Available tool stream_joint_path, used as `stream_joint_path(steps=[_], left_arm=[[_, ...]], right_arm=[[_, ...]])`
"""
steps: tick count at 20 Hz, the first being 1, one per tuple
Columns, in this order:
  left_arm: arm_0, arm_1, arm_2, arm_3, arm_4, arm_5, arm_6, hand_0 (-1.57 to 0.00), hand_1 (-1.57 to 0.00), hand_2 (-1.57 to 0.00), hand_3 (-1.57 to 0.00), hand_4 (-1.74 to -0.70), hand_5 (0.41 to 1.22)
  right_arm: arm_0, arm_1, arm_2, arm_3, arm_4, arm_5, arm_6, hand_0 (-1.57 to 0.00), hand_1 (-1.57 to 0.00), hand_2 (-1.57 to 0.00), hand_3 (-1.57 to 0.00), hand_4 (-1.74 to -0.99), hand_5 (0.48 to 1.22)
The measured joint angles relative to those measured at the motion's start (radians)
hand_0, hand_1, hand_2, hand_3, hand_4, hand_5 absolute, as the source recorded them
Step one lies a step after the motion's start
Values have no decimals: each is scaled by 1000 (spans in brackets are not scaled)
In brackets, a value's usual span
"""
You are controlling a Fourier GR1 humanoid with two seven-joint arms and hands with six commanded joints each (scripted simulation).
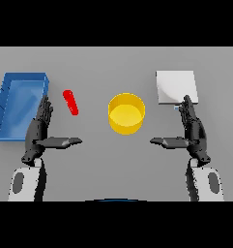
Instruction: Pick up the red beaker and tilt it to pour out 1 green nut into yellow bowl. Pick up the yellow bowl and place it on the metallic measuring scale.
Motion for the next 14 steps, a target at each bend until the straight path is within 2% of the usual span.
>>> stream_joint_path(steps=[6, 7, 8, 10, 11, 14], left_arm=[[15, 31, 22, -7, 27, -23, -11, 1, 1, 1, 1, -1151, 599], [58, 61, -6, -56, -8, -38, -41, 1, 1, 1, 1, -1156, 599], [82, 81, -23, -94, -30, -44, -36, 1, 1, 1, 1, -1158, 599], [107, 101, -39, -127, -44, -55, -6, 1, 1, 1, 1, -1163, 599], [115, 103, -47, -136, -51, -58, 12, 1, 1, 1, 1, -1163, 600], [123, 108, -63, -153, -73, -57, 25, 1, 1, 1, 1, -1161, 602]], right_arm=[[-3, -12, -13, 5, -9, 1, 2, 1, 1, 1, 1, -1167, 599], [29, -52, 29, -27, 107, -32, -81, 1, 1, 1, 1, -1163, 595], [62, -60, 68, -61, 185, -58, -111, 1, 1, 1, 1, -1162, 594], [97, -73, 104, -94, 263, -79, -109, 1, 1, 1, 1, -1159, 590], [91, -77, 105, -101, 275, -85, -80, 1, 1, 1, 1, -1162, 591], [96, -69, 112, -115, 274, -84, -71, 1, 1, 1, 1, -1192, 600]])
